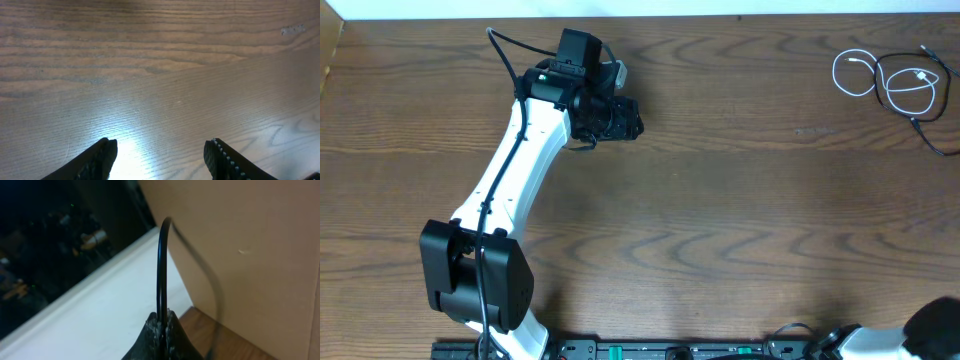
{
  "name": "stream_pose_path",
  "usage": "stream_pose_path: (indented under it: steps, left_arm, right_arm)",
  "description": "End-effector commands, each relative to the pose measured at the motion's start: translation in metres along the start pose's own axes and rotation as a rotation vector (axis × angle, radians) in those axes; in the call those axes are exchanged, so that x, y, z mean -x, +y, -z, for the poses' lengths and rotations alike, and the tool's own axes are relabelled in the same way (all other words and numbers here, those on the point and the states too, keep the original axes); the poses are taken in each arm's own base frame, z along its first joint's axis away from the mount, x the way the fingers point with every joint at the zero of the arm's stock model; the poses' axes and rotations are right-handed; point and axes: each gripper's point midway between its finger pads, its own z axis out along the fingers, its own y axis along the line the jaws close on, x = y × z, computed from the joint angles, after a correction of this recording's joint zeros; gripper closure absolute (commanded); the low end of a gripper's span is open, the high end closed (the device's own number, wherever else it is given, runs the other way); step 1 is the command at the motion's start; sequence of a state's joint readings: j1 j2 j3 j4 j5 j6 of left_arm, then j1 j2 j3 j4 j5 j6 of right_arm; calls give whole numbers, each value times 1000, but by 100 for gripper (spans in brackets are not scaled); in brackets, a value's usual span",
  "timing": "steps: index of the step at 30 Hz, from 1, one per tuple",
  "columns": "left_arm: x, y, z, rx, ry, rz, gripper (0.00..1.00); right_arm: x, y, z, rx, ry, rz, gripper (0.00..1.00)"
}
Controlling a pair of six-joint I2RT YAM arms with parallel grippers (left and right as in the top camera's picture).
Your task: Untangle cables
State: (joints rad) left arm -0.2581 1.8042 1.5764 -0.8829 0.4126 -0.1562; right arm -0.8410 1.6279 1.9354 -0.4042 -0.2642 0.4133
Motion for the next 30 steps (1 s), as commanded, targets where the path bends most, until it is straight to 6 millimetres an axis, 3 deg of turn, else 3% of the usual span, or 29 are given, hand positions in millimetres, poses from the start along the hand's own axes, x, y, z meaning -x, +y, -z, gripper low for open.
stream_pose_path:
  steps: [1,6,9,14,15,16,17,18,20,25,30]
  left_arm:
    - [0,-2,9,3,-20,-22,39]
    - [1,-2,9,3,-21,-23,39]
    - [2,-2,9,1,-27,-24,39]
    - [2,-2,9,1,-26,-25,39]
    - [2,-3,9,1,-25,-26,39]
    - [2,-3,9,1,-25,-26,39]
    - [2,-3,9,1,-26,-27,39]
    - [1,-3,9,1,-25,-27,39]
    - [1,-3,9,1,-24,-26,39]
    - [1,-3,9,1,-22,-26,39]
    - [0,-4,8,0,-21,-35,39]
  right_arm:
    - [-36,-22,-41,-24,71,-27,99]
    - [-79,-23,-85,0,135,-32,99]
    - [-105,-4,-102,42,172,-10,99]
    - [-142,37,-113,119,233,52,99]
    - [-146,43,-114,121,238,58,95]
    - [-148,46,-115,117,239,61,80]
    - [-151,48,-115,108,240,63,58]
    - [-153,50,-114,101,245,65,27]
    - [-158,49,-113,95,263,63,1]
    - [-179,41,-96,56,388,26,1]
    - [-189,71,-55,192,536,-21,1]
